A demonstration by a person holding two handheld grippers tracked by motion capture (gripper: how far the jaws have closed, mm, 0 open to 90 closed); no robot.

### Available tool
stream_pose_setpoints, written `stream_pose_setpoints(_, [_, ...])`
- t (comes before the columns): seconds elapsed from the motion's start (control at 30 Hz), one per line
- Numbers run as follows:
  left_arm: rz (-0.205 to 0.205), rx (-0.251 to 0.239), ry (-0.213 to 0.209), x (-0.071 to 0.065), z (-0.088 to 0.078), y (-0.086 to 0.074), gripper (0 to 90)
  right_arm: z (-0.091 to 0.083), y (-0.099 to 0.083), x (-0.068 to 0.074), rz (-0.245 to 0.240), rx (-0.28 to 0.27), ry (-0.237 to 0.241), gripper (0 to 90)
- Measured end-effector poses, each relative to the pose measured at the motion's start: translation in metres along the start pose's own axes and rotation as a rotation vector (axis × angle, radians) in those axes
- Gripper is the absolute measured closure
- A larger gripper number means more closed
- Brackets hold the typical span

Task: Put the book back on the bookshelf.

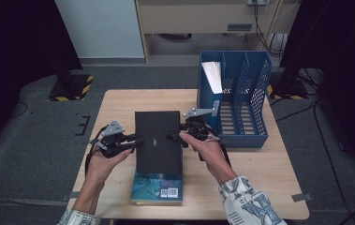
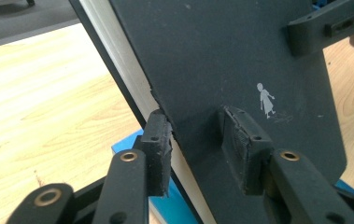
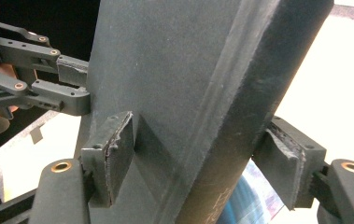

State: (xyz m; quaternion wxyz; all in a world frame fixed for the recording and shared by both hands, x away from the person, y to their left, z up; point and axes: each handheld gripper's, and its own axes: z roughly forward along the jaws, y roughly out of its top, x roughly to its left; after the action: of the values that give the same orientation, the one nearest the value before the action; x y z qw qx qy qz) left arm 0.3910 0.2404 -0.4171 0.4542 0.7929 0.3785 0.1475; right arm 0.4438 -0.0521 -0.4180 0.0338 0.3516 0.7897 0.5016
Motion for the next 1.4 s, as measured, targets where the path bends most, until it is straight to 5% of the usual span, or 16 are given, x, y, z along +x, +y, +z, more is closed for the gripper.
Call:
stream_pose_setpoints(0.47, [-0.006,-0.034,0.011,0.019,0.001,0.017,72.7,0.002,0.023,-0.003,-0.039,-0.033,-0.045,35.8])
stream_pose_setpoints(0.93, [0.003,-0.057,0.061,0.022,0.009,0.025,72.6,0.005,0.034,-0.008,-0.074,-0.031,-0.090,35.8])
stream_pose_setpoints(1.4, [-0.006,-0.114,0.064,-0.002,-0.012,-0.008,69.6,-0.017,0.008,0.027,-0.184,-0.104,-0.093,37.3])
